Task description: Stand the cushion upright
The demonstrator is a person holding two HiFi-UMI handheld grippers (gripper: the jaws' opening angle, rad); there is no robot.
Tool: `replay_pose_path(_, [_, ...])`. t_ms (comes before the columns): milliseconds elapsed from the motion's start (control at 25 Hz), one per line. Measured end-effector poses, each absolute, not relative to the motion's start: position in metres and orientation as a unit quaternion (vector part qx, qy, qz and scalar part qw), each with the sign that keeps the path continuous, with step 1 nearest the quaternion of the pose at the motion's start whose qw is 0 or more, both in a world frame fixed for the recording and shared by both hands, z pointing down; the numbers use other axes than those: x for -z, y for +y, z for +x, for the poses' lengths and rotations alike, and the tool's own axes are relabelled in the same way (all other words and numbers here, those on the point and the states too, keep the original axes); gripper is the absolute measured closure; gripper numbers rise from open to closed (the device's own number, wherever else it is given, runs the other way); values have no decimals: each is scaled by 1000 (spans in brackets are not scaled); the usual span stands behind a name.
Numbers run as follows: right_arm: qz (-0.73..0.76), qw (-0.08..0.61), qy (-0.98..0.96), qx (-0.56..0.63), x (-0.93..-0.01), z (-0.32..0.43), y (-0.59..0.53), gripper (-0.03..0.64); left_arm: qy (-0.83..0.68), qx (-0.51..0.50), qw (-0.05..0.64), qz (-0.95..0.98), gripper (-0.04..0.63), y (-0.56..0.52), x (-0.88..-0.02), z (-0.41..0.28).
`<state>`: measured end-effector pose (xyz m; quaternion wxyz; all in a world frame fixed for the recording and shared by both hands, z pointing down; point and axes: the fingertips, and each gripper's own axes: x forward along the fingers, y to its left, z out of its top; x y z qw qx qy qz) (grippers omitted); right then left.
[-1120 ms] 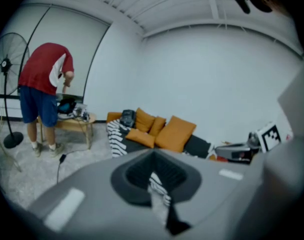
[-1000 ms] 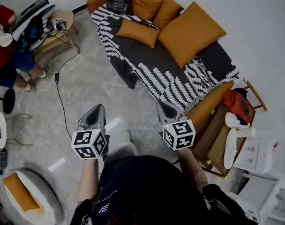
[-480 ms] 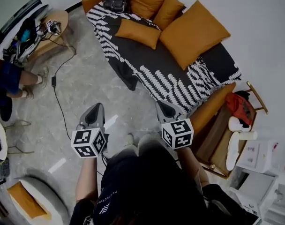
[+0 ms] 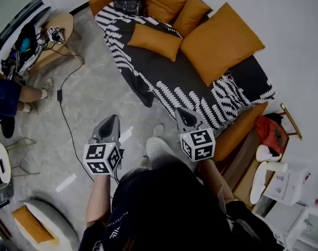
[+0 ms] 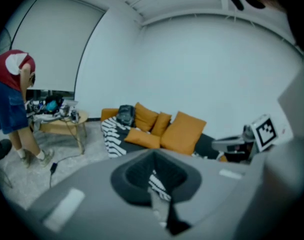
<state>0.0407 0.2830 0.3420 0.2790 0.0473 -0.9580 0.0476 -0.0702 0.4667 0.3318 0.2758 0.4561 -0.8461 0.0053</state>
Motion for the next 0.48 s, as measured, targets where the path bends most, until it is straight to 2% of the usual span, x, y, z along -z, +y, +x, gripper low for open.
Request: replay_pose_path(480, [-2,293,-955,-43,-356,-35,209,620,-844,-22,285,454,586,365,-341,-136])
